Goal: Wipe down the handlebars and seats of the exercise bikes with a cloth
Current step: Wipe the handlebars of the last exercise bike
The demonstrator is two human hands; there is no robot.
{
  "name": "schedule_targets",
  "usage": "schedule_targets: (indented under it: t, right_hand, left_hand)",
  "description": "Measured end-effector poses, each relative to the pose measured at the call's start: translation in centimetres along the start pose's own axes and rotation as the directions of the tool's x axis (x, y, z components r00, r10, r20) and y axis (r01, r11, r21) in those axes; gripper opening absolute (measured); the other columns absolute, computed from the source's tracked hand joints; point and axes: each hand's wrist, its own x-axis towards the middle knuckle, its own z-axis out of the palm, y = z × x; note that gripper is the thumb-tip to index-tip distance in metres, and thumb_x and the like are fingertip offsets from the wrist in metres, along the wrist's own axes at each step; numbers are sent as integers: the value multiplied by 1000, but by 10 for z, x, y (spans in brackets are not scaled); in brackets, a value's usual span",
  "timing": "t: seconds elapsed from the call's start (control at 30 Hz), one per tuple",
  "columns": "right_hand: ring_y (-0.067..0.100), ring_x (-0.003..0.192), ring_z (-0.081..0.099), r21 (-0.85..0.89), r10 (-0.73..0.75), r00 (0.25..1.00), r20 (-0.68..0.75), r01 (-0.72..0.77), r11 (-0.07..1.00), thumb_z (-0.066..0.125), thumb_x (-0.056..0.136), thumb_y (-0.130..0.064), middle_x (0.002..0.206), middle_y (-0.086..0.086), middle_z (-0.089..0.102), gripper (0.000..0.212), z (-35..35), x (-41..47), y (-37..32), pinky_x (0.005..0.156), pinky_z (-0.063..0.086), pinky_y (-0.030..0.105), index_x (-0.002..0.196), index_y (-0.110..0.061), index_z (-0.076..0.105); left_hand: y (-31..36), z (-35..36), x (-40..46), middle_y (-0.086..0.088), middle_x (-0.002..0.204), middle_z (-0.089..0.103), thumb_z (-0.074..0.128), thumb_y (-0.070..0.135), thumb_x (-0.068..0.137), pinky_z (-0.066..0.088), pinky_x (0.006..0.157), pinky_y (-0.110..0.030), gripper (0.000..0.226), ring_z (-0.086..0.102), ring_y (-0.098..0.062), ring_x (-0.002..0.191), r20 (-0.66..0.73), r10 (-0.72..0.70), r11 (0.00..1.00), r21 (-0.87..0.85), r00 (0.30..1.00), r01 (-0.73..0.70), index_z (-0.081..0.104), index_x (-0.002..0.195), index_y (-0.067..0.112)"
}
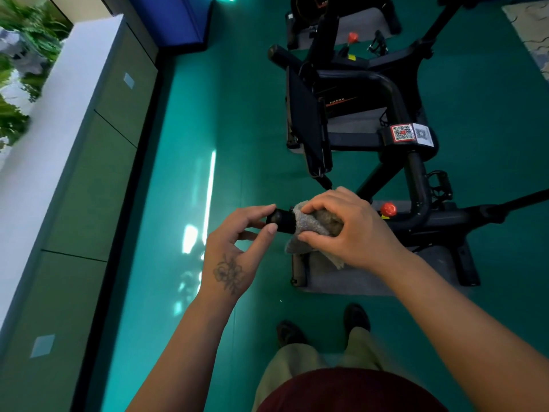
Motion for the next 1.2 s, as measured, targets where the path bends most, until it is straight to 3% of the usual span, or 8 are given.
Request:
schedule_targets:
  t: [0.23, 0.43, 0.57, 0.73, 0.9, 1.03, 1.2]
  right_hand:
    - [13, 102, 58, 59, -21, 997, -70, 25, 998, 81, 85, -38, 111, -14, 70, 33, 12, 12, -19, 90, 51, 34, 113, -23, 73]
    - [6, 104, 55, 30, -18, 1000, -4, 18, 999, 82, 84, -44, 115, -20, 68, 39, 7, 12, -19, 90, 52, 35, 118, -29, 69]
    - [7, 100, 54, -57, -7, 1000, 0, 7, 998, 85, 81, -40, 112, -21, 68, 39, -2, 0, -1, 85, 51, 32, 116, -31, 70]
    - [5, 94, 48, -154, 22, 999, 36, -16, 988, 78, 81, -47, 102, -23, 67, 34, -12, -12, 22, 76, 46, 25, 112, -33, 72]
    - [9, 93, 52, -138, -18, 1000, 7, 19, 990, 71, 79, -49, 99, -19, 69, 32, -4, -1, 20, 74, 52, 35, 106, -31, 72]
    - [10, 92, 51, -101, -47, 999, 15, 49, 994, 67, 80, -54, 98, -17, 70, 37, -3, 0, 22, 72, 53, 38, 106, -28, 73]
    - [9, 93, 51, -149, -67, 994, 89, 80, 986, 72, 80, -49, 100, -19, 69, 37, -16, -5, 33, 76, 52, 35, 112, -32, 72]
  left_hand:
    - [0, 0, 4, 7, 114, 76, 75, 15, 94, 54, 86, -20, 25, 71, -17, 109, 14, 27, 1000, -10, 1000, -27, 77, 118, 23]
    - [2, -3, 7, 5, 109, 77, 74, 16, 92, 57, 85, -26, 24, 72, -22, 109, 38, 26, 1000, 2, 999, -26, 77, 115, 21]
    - [4, -2, 11, 7, 106, 75, 77, 20, 91, 59, 86, -32, 22, 71, -23, 107, 59, 59, 995, 75, 997, -63, 75, 113, 19]
    - [12, 1, 13, 10, 103, 74, 81, 22, 89, 60, 87, -28, 21, 73, -19, 100, 71, 89, 983, 152, 993, -99, 75, 109, 19]
    - [20, 6, 24, 13, 103, 73, 82, 20, 89, 56, 88, -28, 24, 70, -13, 96, 179, 165, 931, 297, 970, -213, 75, 112, 23]
    - [30, 24, 20, 12, 106, 74, 86, 12, 87, 51, 90, -16, 32, 70, -8, 101, 210, 163, 925, 307, 964, -223, 75, 116, 21]
    - [22, 30, 19, 12, 110, 72, 86, 12, 86, 57, 90, -30, 26, 69, -11, 102, 231, 218, 858, 418, 948, -299, 79, 110, 21]
